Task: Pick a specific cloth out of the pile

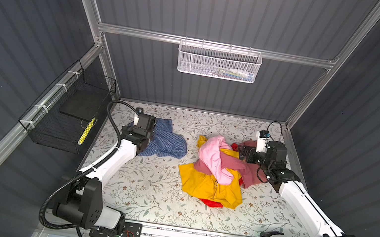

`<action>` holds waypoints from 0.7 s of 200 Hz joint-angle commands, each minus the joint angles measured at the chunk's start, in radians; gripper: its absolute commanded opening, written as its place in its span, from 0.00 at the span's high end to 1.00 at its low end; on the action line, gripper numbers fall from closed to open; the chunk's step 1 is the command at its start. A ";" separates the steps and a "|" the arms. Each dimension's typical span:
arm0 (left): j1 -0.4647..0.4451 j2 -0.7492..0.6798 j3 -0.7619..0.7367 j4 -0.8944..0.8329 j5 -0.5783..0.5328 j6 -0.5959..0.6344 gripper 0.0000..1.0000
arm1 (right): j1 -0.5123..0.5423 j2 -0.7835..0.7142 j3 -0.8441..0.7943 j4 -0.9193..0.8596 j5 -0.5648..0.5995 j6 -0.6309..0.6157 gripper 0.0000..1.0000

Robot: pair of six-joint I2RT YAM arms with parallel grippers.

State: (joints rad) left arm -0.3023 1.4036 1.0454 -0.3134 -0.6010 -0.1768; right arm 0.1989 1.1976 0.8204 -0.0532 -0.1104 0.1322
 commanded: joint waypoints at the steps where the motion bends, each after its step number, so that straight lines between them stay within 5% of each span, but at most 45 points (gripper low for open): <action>1: -0.098 0.050 0.058 0.062 0.122 0.249 0.01 | -0.004 -0.012 0.003 -0.005 0.005 -0.004 0.01; 39: -0.230 0.282 0.194 -0.020 0.209 0.425 0.00 | -0.004 -0.013 0.006 -0.010 -0.006 -0.005 0.01; 65: -0.231 0.395 0.243 -0.071 0.318 0.469 0.00 | -0.004 -0.018 0.011 -0.031 -0.004 -0.017 0.01; 140: -0.191 0.611 0.350 -0.196 0.346 0.489 0.01 | -0.004 -0.032 0.008 -0.061 0.020 -0.035 0.01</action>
State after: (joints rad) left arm -0.5247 1.9564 1.3376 -0.4240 -0.3077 0.2962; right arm 0.1989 1.1835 0.8204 -0.0952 -0.1066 0.1131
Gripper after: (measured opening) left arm 0.998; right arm 0.991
